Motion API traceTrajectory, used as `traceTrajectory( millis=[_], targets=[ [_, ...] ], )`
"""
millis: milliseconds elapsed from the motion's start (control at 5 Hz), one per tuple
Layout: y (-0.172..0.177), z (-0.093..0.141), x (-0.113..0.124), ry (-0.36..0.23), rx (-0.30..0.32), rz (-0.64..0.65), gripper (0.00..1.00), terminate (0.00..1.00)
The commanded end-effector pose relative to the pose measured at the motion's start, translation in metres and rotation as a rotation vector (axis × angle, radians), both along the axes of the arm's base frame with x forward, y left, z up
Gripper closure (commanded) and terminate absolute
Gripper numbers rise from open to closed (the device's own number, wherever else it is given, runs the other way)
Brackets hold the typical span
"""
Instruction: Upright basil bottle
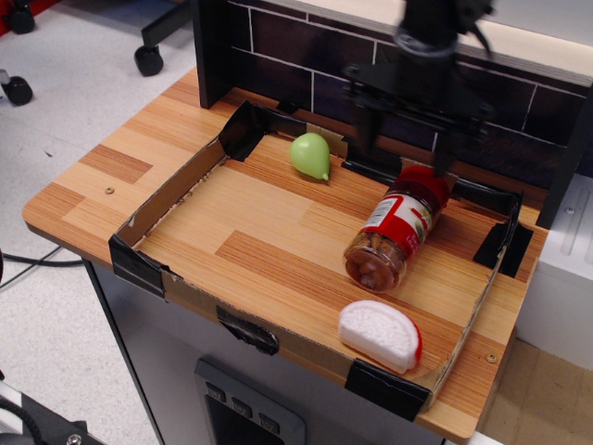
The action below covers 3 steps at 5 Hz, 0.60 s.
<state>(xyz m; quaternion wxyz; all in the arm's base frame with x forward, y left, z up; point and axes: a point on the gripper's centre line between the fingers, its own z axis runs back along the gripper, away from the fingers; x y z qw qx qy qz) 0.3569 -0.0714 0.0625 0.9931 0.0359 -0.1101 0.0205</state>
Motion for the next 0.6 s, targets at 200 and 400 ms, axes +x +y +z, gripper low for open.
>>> traceTrajectory(
  millis=[200,400],
  targets=[
    [-0.017,-0.015,0.018,-0.027,0.043,-0.010,0.00,0.00],
    [-0.016,-0.020,0.021,-0.031,0.056,-0.005,0.00,0.00]
  ],
)
